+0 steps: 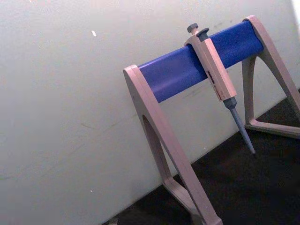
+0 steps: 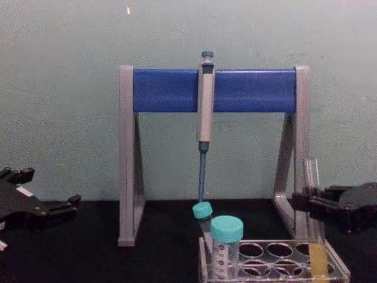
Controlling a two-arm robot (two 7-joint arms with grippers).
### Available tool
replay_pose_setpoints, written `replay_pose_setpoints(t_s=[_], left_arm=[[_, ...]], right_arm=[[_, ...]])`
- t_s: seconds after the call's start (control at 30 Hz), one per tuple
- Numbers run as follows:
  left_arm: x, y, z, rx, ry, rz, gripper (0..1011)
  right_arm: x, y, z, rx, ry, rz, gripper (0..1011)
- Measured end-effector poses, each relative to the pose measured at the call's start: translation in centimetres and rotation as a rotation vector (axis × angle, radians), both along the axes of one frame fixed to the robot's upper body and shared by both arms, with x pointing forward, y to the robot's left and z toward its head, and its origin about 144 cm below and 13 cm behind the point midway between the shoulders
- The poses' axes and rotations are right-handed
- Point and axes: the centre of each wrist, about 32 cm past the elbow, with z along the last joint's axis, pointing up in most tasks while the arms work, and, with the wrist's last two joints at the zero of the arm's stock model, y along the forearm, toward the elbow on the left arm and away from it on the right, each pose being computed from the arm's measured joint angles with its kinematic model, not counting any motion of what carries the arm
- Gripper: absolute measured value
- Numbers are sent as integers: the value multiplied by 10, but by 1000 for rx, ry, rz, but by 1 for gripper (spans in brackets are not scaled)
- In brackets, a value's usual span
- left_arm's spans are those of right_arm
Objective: Pick up the test tube from the test tube rack, shake it, then place it back into the test tube rack.
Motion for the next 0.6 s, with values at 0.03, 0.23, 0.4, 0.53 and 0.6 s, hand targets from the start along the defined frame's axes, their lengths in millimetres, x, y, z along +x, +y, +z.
replay_pose_setpoints(t_s=[0.03, 0.23, 0.4, 0.53, 0.6], left_arm=[[0, 0, 0, 0, 0, 0, 1001], [0, 0, 0, 0, 0, 0, 1001], [0, 0, 0, 0, 0, 0, 1001], [0, 0, 0, 0, 0, 0, 1001], [0, 0, 0, 0, 0, 0, 1001]], right_arm=[[0, 0, 0, 0, 0, 0, 238], [0, 0, 0, 0, 0, 0, 238], [0, 0, 0, 0, 0, 0, 238], [0, 0, 0, 0, 0, 0, 238], [0, 0, 0, 0, 0, 0, 238]])
